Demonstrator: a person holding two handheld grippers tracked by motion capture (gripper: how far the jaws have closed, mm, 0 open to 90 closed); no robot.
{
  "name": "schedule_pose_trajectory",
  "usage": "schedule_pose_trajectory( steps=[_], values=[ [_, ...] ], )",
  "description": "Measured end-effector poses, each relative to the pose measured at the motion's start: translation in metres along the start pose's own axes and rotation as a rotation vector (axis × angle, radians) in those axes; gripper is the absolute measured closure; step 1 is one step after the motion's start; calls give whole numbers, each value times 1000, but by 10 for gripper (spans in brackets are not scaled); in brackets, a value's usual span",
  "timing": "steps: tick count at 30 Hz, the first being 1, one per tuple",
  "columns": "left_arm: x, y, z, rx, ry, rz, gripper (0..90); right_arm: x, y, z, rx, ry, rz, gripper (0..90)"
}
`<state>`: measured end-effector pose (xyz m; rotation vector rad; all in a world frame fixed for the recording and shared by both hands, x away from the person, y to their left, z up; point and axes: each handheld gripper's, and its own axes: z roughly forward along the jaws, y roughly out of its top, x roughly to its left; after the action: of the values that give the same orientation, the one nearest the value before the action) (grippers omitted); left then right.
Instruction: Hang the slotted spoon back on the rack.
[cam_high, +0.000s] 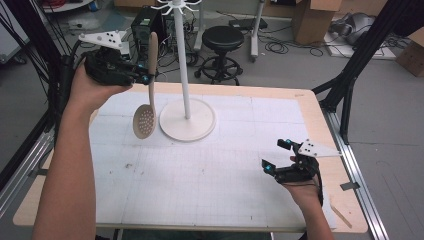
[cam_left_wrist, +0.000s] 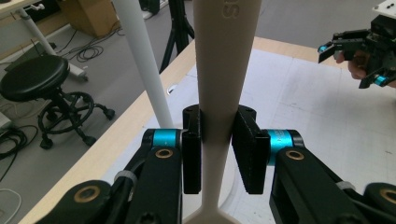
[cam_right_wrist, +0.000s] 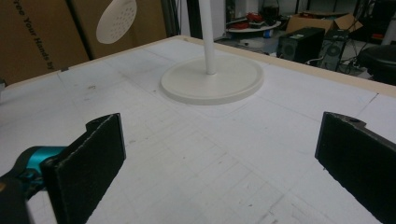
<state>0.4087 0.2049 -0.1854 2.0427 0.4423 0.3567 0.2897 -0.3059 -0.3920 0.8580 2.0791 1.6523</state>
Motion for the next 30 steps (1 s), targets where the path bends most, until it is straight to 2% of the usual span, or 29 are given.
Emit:
schedule_pose_trajectory(
  steps=[8,14,25,30],
  values=[
    [7,20,-3,8,33,10,741,-1,-1,0,4,-4,3,7],
    [12,30,-1,25,95,-13,741,0,0,0,5,2,2,7],
    [18,40,10,44,109,-24,741,-2,-2,-1,4,0,7,7],
    [23,40,12,59,121,-33,741,-3,-2,-2,2,-3,6,7]
  ],
)
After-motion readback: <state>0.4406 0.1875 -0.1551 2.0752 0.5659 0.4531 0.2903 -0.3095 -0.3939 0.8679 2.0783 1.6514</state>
